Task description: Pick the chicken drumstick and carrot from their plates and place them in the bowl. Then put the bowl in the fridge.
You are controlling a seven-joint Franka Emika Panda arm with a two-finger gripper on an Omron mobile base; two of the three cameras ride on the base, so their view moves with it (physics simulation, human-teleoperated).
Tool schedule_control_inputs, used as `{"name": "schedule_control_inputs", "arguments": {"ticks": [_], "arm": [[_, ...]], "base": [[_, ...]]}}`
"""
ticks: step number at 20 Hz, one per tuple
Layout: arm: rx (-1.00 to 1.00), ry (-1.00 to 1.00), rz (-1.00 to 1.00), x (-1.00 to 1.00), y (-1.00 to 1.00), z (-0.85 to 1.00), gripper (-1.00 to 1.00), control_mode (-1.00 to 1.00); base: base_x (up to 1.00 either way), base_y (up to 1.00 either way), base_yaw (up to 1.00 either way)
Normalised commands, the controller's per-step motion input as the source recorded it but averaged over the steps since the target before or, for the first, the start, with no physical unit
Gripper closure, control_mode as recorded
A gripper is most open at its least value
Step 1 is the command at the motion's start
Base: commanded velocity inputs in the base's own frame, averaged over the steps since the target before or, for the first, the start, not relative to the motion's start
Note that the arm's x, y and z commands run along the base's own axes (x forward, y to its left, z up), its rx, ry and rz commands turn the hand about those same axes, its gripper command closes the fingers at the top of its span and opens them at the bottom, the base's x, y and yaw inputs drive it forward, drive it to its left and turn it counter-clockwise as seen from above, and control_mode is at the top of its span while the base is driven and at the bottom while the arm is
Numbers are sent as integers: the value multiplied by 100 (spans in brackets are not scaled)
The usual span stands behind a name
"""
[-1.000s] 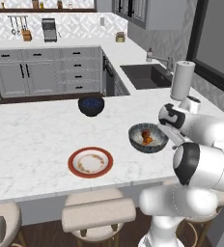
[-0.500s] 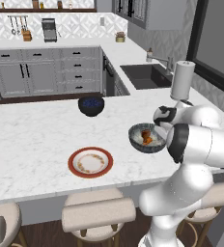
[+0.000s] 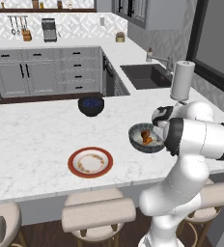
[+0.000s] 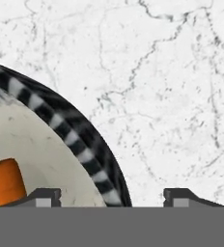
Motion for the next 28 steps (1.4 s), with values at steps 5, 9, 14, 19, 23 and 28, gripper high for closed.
{"name": "schedule_control_inputs", "arguments": {"ticks": [5, 9, 14, 19, 23, 28], "arm": [[-2, 0, -8, 0, 36, -11, 100, -100], [-10, -10, -9, -9, 61, -6, 100, -100], [-3, -27, -10, -56, 32, 36, 100, -100], [0, -9, -4, -77, 2, 92, 100, -100], [0, 11, -5, -71, 0, 100, 100, -100], [0, 12, -1, -61, 1, 66, 100, -100]], "base": [[0, 0, 0], [0, 0, 0], [0, 0, 0], [0, 0, 0], [0, 0, 0], [0, 0, 0]]}}
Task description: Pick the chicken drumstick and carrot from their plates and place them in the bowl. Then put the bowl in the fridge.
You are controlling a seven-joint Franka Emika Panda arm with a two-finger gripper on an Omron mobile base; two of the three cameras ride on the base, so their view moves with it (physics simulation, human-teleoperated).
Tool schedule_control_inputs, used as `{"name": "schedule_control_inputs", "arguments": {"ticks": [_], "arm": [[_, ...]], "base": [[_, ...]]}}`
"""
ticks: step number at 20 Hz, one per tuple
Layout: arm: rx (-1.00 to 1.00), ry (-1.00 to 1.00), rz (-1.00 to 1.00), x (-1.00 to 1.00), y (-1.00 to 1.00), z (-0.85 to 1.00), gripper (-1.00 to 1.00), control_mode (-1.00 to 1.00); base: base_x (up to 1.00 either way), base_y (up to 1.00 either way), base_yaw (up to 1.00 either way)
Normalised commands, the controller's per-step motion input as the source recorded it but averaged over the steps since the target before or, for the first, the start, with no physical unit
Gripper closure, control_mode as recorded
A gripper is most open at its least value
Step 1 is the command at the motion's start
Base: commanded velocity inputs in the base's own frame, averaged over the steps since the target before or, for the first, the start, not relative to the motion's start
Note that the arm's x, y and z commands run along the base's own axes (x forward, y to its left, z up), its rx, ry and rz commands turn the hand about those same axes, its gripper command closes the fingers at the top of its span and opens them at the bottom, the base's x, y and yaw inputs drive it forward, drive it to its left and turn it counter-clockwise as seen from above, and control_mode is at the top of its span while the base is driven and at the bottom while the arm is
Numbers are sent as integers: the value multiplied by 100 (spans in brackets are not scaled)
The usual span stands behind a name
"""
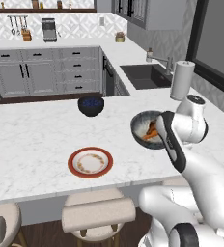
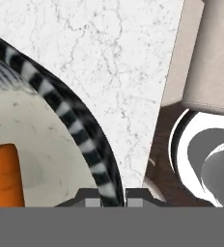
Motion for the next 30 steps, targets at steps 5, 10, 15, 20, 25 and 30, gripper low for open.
{"name": "schedule_control_inputs", "arguments": {"ticks": [5, 10, 15, 20, 25, 30], "arm": [[0, 1, -6, -48, 11, 56, 100, -100], [1, 0, -7, -36, 14, 87, 100, -100], [2, -3, -7, -53, 12, 77, 100, -100], [4, -10, -6, -99, 16, 27, 100, -100], [0, 0, 0, 0, 0, 0, 100, 100], [0, 0, 0, 0, 0, 0, 100, 100]], "base": [[0, 0, 0], [0, 0, 0], [0, 0, 0], [0, 0, 0], [-100, 61, 3], [-100, 78, 4]]}}
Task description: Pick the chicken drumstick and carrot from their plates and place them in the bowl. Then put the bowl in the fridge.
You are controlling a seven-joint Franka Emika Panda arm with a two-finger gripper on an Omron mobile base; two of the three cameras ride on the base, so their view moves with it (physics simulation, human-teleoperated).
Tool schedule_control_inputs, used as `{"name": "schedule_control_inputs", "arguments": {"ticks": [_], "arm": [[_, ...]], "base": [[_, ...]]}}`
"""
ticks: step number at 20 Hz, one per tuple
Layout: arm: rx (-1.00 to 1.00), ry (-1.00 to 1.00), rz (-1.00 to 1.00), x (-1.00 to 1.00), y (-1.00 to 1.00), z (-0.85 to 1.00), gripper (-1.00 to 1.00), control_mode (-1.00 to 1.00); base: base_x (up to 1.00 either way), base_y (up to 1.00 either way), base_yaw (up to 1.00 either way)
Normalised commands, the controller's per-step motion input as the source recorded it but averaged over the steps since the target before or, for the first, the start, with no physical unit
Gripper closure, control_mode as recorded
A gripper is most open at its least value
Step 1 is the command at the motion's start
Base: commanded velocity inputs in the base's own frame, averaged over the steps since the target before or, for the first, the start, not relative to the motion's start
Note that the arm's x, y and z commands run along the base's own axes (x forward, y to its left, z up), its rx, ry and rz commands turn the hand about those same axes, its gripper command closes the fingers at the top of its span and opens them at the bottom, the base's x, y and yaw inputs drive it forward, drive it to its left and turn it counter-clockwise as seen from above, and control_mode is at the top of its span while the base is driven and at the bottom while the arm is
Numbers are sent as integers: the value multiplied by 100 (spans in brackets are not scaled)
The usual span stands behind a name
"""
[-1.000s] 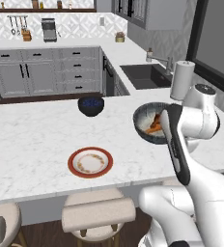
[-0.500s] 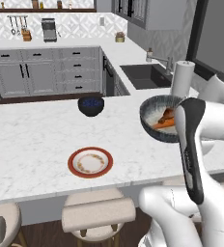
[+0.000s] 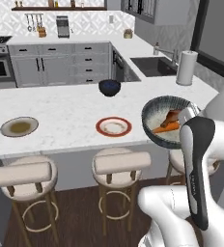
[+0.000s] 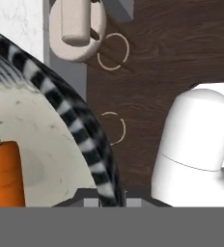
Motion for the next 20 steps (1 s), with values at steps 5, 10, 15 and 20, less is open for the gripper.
{"name": "schedule_control_inputs", "arguments": {"ticks": [5, 10, 15, 20], "arm": [[0, 0, 0, 0, 0, 0, 100, 100], [0, 0, 0, 0, 0, 0, 100, 100], [0, 0, 0, 0, 0, 0, 100, 100], [0, 0, 0, 0, 0, 0, 100, 100]], "base": [[-89, 97, 22], [-31, 100, 29], [-20, 100, 32], [19, 100, 22]]}}
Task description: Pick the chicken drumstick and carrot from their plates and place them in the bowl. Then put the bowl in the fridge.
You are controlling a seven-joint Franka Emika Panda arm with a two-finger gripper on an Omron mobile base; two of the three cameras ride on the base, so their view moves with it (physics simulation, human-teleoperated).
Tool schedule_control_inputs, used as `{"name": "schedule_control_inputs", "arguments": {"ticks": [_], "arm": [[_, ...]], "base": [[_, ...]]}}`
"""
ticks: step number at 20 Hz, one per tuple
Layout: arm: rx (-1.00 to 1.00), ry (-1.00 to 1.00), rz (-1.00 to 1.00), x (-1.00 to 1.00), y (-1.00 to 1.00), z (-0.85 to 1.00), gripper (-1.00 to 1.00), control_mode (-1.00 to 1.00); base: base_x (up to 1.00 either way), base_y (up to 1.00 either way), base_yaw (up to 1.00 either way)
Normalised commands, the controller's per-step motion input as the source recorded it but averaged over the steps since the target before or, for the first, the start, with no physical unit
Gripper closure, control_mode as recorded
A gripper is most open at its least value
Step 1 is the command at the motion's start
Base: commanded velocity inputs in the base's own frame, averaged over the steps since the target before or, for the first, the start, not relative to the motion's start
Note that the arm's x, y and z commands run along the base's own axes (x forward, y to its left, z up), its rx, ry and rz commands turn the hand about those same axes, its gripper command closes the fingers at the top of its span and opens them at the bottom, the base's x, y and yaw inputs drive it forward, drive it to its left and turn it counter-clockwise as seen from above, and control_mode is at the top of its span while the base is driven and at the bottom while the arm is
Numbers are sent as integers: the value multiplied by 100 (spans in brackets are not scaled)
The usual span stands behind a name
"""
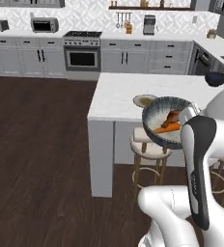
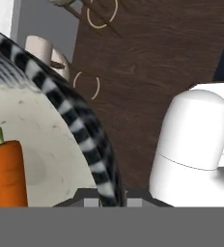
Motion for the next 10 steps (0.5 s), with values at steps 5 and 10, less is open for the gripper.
{"name": "schedule_control_inputs", "arguments": {"ticks": [5, 10], "arm": [[0, 0, 0, 0, 0, 0, 100, 100], [0, 0, 0, 0, 0, 0, 100, 100]], "base": [[32, 100, 15], [33, 100, 12]]}}
